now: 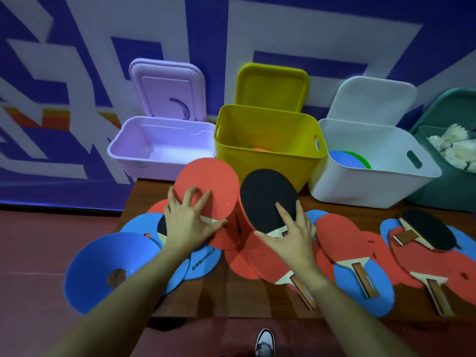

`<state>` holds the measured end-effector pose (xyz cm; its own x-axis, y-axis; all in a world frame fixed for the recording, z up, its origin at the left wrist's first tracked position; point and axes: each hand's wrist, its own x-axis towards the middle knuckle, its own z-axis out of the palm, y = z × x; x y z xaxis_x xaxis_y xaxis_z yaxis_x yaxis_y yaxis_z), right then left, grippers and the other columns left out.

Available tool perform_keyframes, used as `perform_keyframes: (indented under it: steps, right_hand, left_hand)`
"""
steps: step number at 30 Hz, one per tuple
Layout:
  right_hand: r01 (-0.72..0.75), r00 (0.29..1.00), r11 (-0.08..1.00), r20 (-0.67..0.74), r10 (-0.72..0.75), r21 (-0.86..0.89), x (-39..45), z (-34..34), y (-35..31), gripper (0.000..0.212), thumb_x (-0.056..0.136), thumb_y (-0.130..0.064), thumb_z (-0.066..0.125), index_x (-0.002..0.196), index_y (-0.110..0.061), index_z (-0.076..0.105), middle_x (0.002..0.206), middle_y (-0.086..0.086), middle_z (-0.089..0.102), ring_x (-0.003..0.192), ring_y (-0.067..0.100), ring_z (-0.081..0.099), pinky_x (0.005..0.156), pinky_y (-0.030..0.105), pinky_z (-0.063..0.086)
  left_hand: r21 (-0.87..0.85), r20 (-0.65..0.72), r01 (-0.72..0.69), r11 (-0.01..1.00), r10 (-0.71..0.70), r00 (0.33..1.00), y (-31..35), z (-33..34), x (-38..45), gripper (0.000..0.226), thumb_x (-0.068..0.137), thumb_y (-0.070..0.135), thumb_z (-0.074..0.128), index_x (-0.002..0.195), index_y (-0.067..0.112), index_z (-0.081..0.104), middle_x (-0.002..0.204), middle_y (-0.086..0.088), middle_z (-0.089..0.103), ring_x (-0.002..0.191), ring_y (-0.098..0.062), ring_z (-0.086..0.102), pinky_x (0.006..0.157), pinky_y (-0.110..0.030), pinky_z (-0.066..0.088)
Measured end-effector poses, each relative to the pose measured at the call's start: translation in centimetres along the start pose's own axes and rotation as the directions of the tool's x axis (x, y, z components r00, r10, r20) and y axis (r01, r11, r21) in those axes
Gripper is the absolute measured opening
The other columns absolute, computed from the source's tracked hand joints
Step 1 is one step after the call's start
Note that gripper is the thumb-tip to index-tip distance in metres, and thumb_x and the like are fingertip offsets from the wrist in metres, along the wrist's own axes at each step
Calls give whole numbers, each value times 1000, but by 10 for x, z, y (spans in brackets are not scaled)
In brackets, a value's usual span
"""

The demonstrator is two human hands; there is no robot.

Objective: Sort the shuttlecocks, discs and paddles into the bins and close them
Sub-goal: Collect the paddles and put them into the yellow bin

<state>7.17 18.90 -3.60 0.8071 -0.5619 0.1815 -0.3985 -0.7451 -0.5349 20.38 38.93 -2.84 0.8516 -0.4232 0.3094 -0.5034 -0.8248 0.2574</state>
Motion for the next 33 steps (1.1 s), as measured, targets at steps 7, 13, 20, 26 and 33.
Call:
perform_keyframes:
  steps: [7, 13, 20, 26, 33]
  right_hand:
    - [60, 978, 998, -202, -60, -1, 50, -42, -28, 91, 55, -80, 53, 132, -32, 51, 150, 14, 31, 130, 35, 37, 100, 52, 29]
    - [59, 973, 998, -223, -61, -12, 120, -80, -24, 88, 60, -67, 72, 137, -36, 43, 155, 3, 19, 140, 27, 20, 110, 45, 14]
    - [94, 977, 994, -187, -103, -55, 208, -106, 1, 91, 57, -77, 62, 137, -40, 40, 155, -2, 19, 139, 22, 22, 111, 41, 14]
    - [124, 982, 992, -140, -126, -22, 280, -101, 27, 85, 59, -70, 70, 135, -40, 44, 154, -5, 23, 137, 18, 24, 111, 35, 13]
    - [142, 987, 989, -73, -145, -39, 317, -80, 43, 94, 51, -82, 57, 135, -41, 44, 154, -5, 22, 137, 19, 23, 112, 33, 14]
  left_hand:
    - [-35, -146, -132, 991, 126, 981, 20, -40, 58, 83, 56, 77, 50, 118, 23, 64, 118, -9, 57, 117, -56, 39, 79, -56, 46]
    - [-14, -201, -273, 962, 265, 943, 45, -48, 126, 83, 54, 76, 49, 115, 22, 66, 115, -8, 60, 113, -56, 44, 73, -54, 48]
    - [20, -120, -417, 909, 416, 901, 72, -20, 221, 85, 52, 80, 49, 115, 25, 66, 119, -9, 59, 114, -56, 43, 79, -60, 47]
    - [-42, 103, -552, 833, 553, 827, 83, 23, 298, 90, 47, 83, 51, 120, 31, 62, 124, -3, 55, 121, -54, 39, 85, -62, 44]
    - [-139, 448, -548, 825, 546, 708, 98, 78, 314, 98, 50, 83, 55, 135, 37, 45, 145, -2, 30, 138, -43, 14, 106, -55, 25]
